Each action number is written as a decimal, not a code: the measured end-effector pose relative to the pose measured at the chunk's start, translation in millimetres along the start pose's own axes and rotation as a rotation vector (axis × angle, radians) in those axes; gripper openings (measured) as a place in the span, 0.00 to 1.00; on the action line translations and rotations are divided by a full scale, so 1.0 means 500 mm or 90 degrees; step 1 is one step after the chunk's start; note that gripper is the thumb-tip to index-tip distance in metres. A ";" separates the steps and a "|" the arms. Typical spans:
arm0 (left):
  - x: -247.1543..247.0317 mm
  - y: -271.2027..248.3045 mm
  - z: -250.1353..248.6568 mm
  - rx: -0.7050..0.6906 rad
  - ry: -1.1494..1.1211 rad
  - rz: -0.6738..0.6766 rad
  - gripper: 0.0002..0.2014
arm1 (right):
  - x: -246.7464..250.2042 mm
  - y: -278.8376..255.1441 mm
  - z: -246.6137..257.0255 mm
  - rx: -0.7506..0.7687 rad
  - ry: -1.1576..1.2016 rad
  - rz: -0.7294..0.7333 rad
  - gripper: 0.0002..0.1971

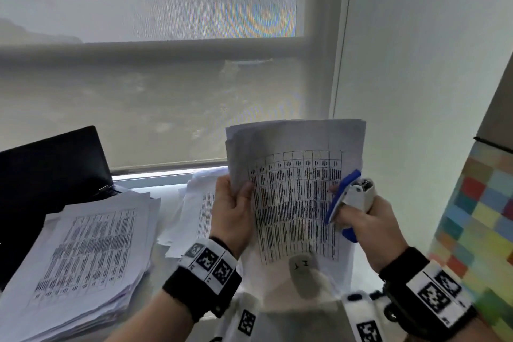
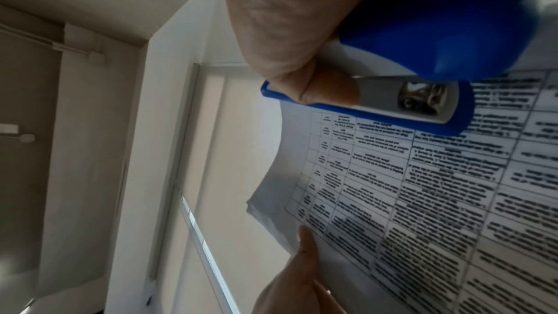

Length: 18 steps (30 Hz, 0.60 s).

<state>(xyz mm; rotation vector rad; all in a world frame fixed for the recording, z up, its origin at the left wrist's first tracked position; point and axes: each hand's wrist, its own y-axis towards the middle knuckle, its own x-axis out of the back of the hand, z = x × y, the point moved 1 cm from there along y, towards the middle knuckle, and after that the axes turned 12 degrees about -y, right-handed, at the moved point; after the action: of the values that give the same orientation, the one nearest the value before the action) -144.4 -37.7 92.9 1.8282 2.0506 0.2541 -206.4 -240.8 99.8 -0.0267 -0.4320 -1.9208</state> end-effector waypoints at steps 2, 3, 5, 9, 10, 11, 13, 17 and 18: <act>0.002 -0.003 -0.006 -0.023 0.013 0.019 0.07 | -0.004 0.002 0.001 0.000 0.008 0.008 0.22; 0.000 -0.005 -0.012 -0.037 0.016 0.028 0.08 | -0.007 0.002 0.001 0.006 0.000 0.014 0.21; -0.003 -0.001 -0.028 -0.069 0.019 0.033 0.14 | -0.012 0.000 0.002 0.013 -0.017 0.016 0.20; -0.001 0.023 -0.068 -0.195 0.035 0.049 0.33 | -0.009 -0.002 0.001 0.003 -0.002 0.002 0.23; -0.001 0.028 -0.080 -0.235 0.061 0.060 0.36 | -0.008 -0.001 0.002 0.000 -0.003 -0.001 0.23; -0.002 0.031 -0.092 -0.272 0.087 0.075 0.37 | -0.006 -0.002 0.004 0.000 -0.007 -0.002 0.23; -0.005 0.041 -0.109 -0.322 0.133 0.103 0.36 | -0.004 -0.002 0.008 0.007 -0.026 -0.002 0.21; 0.001 0.061 -0.118 -0.327 0.183 0.091 0.21 | 0.001 -0.002 0.013 0.006 -0.043 -0.007 0.21; 0.004 0.063 -0.120 -0.331 0.179 0.078 0.19 | 0.001 -0.001 0.013 0.002 -0.039 -0.009 0.20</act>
<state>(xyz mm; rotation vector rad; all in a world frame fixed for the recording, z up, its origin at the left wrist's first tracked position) -139.5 -24.6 159.5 1.6516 1.8058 1.0256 -208.3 -239.2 105.8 -0.0806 -0.4770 -1.9371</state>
